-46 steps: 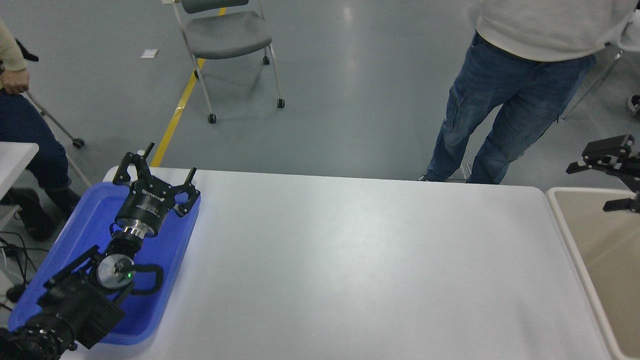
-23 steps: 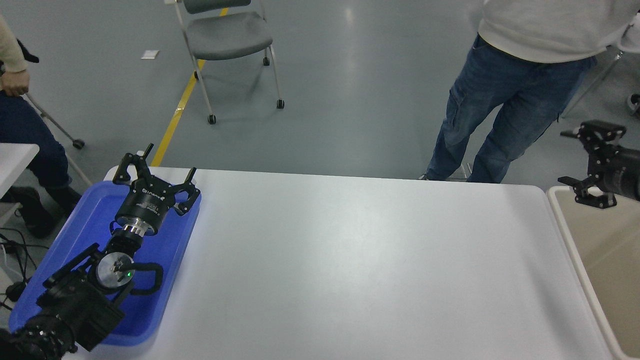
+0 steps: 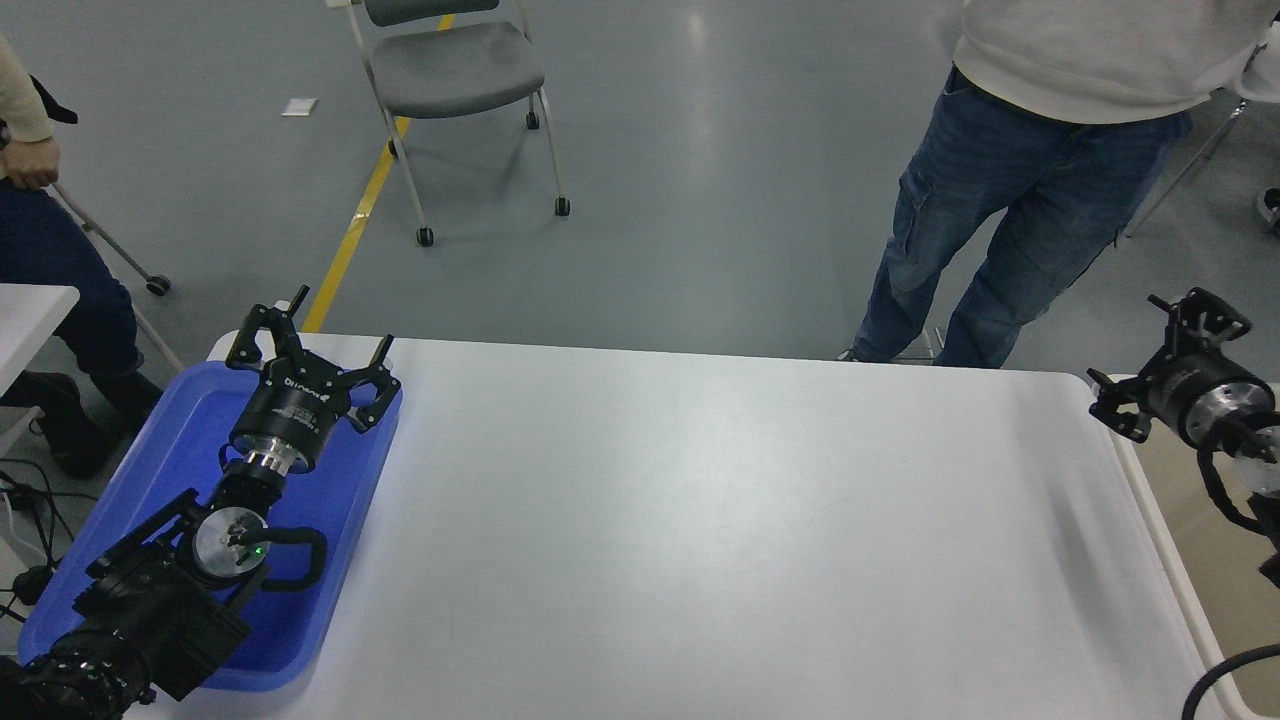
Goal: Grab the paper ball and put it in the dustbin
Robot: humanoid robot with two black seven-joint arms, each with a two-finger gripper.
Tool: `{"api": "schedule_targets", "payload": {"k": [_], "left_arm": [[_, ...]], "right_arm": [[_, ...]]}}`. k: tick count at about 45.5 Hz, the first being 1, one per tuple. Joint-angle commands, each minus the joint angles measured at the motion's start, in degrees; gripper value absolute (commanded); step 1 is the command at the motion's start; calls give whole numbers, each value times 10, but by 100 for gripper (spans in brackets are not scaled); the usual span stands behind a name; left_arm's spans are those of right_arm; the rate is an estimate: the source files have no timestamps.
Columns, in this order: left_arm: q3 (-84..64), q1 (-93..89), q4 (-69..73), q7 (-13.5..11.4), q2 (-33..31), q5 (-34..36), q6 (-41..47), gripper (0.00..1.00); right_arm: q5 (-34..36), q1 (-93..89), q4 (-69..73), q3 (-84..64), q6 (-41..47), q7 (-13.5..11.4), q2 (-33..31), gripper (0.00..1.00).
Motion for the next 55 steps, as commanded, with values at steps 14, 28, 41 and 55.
{"api": "schedule_targets", "payload": {"k": [14,28,41,55], "left_arm": [[0,0,0,0,0,0,0,100],[0,0,0,0,0,0,0,100],[0,0,0,0,0,0,0,100],[0,0,0,0,0,0,0,100]], "right_arm": [[-11,-44,33,118,71,190,86,100],[-118,-64,35,97,45,316,113,100],[-119,-68,50,73,44,320,118,100],[-117,-74,50,42,46,319,116,100]]}}
